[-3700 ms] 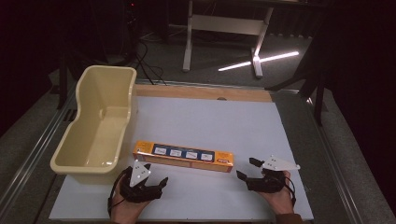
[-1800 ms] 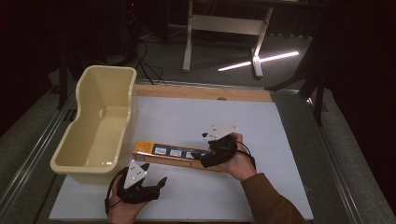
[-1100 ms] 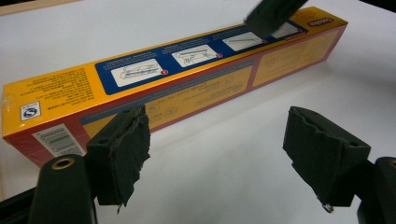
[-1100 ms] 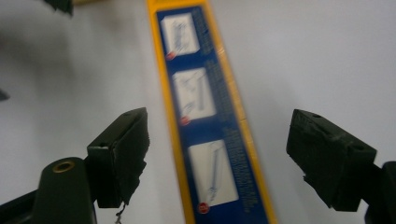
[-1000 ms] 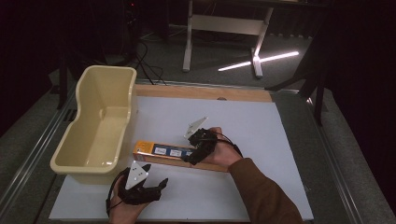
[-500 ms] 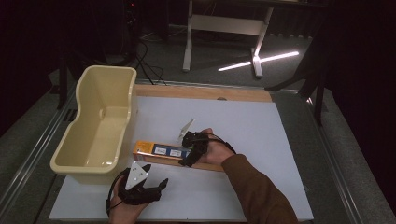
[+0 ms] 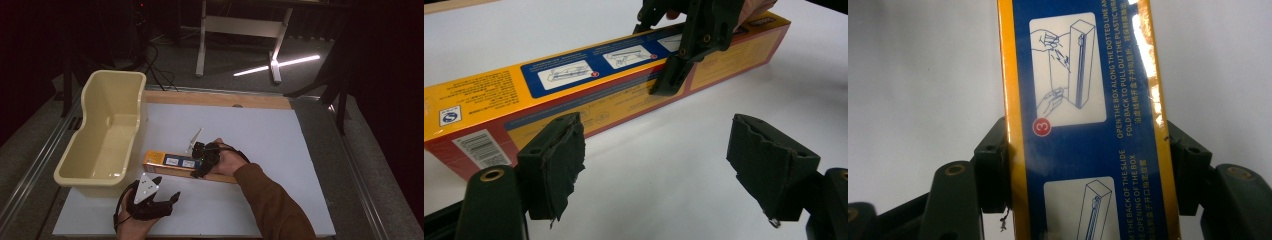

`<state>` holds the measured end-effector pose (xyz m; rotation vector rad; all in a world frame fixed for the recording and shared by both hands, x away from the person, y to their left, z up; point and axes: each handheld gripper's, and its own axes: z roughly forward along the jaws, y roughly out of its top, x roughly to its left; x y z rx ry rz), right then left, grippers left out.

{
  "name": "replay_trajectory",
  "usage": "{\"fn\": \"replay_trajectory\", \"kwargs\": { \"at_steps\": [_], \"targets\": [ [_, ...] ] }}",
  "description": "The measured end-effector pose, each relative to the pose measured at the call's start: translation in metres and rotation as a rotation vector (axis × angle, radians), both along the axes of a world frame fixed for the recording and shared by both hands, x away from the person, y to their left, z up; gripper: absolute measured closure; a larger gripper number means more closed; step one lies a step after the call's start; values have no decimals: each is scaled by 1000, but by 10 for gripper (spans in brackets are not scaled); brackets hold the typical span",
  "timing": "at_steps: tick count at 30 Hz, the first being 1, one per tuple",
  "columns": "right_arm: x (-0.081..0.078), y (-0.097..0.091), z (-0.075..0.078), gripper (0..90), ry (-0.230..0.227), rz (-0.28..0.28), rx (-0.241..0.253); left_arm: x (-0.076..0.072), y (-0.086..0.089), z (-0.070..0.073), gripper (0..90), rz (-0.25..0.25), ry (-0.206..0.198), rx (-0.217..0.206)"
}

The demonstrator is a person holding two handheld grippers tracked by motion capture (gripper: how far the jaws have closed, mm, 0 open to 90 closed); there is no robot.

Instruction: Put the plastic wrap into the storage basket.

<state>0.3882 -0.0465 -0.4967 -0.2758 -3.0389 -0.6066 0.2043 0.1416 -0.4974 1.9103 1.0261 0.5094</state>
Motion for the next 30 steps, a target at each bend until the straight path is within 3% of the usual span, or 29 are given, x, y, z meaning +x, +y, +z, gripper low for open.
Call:
{"fn": "replay_trajectory", "kwargs": {
  "at_steps": [9,13,20,24,26,30],
  "targets": [
    [-5,-11,5,370,29,-32,-106,-1,0,0,230,2,1,3],
    [-6,-15,6,368,43,-10,-139,0,-1,-1,231,2,3,2],
    [-6,-6,6,343,22,43,-200,0,-3,-1,232,-5,4,6],
    [-5,0,5,341,30,64,-252,0,-2,-1,232,-3,3,4],
    [-6,5,3,341,8,90,-289,0,-1,-1,232,-1,4,2],
    [-9,11,2,393,-4,79,-342,0,0,0,233,0,0,1]
  ]
}}
